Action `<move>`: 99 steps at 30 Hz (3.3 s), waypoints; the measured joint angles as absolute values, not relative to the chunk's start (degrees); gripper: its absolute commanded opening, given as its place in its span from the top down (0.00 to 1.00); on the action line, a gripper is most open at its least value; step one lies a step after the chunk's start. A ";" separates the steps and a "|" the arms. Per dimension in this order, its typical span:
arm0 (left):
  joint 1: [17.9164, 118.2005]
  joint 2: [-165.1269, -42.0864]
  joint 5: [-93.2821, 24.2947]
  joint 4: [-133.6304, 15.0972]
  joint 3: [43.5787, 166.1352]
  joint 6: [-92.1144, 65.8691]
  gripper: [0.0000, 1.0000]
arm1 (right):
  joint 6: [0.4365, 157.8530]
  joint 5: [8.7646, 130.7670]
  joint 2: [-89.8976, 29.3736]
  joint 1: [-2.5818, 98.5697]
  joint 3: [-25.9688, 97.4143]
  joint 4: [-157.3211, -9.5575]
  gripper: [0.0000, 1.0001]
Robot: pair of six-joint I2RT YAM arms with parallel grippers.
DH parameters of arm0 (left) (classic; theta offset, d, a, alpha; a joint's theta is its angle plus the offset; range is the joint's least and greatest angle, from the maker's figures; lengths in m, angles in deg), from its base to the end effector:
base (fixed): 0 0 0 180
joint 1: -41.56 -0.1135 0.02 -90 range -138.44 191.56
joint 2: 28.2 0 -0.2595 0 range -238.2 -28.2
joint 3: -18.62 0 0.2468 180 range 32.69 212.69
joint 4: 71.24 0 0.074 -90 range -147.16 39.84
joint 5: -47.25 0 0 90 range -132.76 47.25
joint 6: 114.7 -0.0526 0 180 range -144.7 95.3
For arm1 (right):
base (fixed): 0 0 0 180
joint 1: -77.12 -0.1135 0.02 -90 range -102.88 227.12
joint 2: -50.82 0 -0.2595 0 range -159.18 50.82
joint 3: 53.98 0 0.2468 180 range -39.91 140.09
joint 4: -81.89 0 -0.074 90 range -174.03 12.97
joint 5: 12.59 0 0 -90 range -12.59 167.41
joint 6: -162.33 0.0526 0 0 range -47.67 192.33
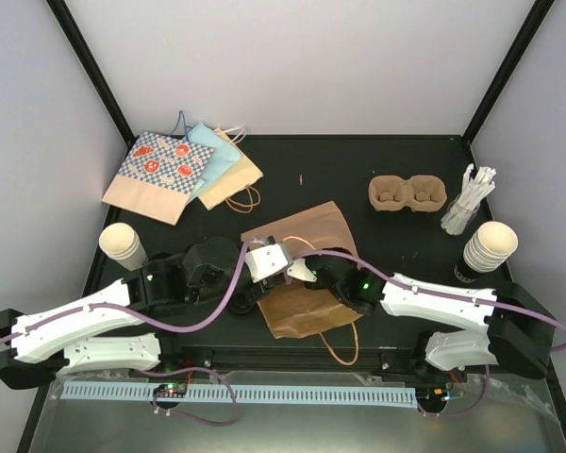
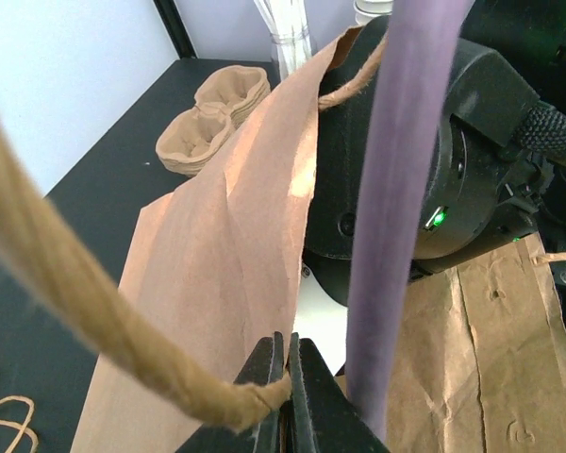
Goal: Pack the takeout coffee
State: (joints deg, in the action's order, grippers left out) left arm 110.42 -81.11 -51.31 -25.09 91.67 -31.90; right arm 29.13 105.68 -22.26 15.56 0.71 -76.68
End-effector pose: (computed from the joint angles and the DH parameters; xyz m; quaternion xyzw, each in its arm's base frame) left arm 0.0825 -0.1916 0.3502 0.4899 0.6905 -0.2164 0.4861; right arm 0.1510 0.2265 0.2069 -0.6324 0.6181 -0.1527 0.4412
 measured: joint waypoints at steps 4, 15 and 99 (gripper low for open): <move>110.42 -80.54 -51.29 -25.07 91.67 -31.05 0.98 | 29.28 105.42 -22.24 15.71 0.95 -76.05 0.55; 109.37 -80.47 -48.03 -25.66 92.83 -28.17 0.98 | 33.74 103.38 -19.79 15.78 5.23 -65.29 0.54; 69.55 -109.19 -34.04 -19.49 119.47 -24.23 0.06 | 38.81 66.23 -50.00 35.80 37.21 -43.92 0.54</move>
